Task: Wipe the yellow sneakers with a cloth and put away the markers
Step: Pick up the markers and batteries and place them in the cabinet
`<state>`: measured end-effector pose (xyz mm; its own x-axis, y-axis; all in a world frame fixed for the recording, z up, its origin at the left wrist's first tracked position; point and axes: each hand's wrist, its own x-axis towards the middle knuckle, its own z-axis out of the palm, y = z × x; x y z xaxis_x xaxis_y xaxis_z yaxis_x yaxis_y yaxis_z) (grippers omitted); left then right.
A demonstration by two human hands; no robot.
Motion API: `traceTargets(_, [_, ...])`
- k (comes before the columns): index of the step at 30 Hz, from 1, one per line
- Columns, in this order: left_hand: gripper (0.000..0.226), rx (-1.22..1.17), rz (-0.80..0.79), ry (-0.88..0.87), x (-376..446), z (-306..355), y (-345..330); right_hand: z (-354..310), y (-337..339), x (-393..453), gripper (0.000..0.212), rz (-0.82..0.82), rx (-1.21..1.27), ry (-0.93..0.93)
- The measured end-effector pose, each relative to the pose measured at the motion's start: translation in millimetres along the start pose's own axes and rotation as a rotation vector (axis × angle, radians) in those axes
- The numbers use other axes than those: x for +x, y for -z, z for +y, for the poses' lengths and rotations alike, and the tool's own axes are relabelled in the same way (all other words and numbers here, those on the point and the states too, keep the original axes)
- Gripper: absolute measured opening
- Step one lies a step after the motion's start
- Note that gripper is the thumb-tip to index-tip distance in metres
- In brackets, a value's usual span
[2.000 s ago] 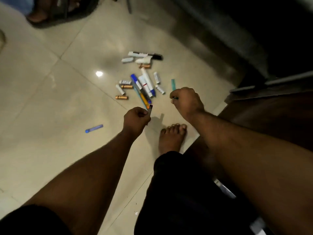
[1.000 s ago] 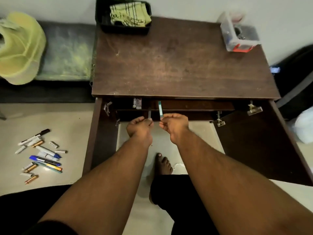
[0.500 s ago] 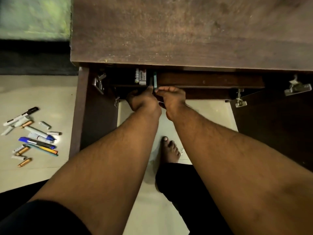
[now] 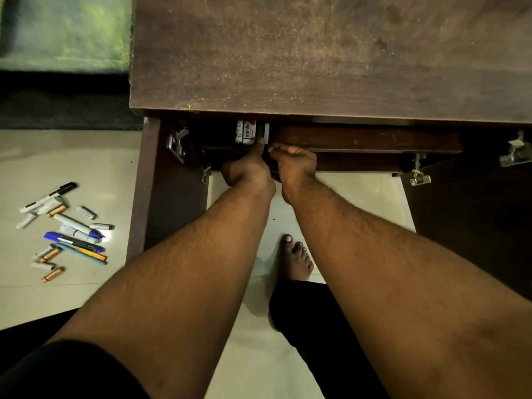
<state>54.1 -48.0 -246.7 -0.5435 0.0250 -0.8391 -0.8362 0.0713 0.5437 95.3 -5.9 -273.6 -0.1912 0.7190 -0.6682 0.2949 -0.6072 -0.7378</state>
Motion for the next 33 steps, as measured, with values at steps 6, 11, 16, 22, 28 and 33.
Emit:
traceTargets(6, [0.022, -0.039, -0.040, 0.028, 12.1, -13.9, 11.3, 8.6, 4.1, 1.6, 0.024, 0.057, -0.059, 0.096])
traceTargets(11, [0.025, -0.005, -0.069, 0.007, 19.3, -16.2, 11.8, 8.1, 0.8, 11.9, 0.028, 0.022, -0.275, 0.150])
traceTargets(16, [0.022, -0.038, -0.117, 0.023, 20.5, -10.8, 6.9, 9.2, 3.9, 15.7, 0.032, -0.039, -0.317, 0.130])
traceTargets(22, [0.024, -0.121, -0.133, 0.047, 21.3, -10.3, 10.6, -7.8, 8.7, 17.6, 0.043, -0.139, -0.421, 0.078])
traceTargets(28, [0.032, -0.084, -0.147, 0.037, -11.7, 16.2, 32.7, -18.3, 23.5, -21.3, 0.041, -0.084, -0.469, 0.143])
traceTargets(33, [0.034, -0.011, -0.304, 0.028, -86.0, 68.5, 76.0, -43.4, 31.9, -108.7, 0.029, -0.169, -0.623, 0.353])
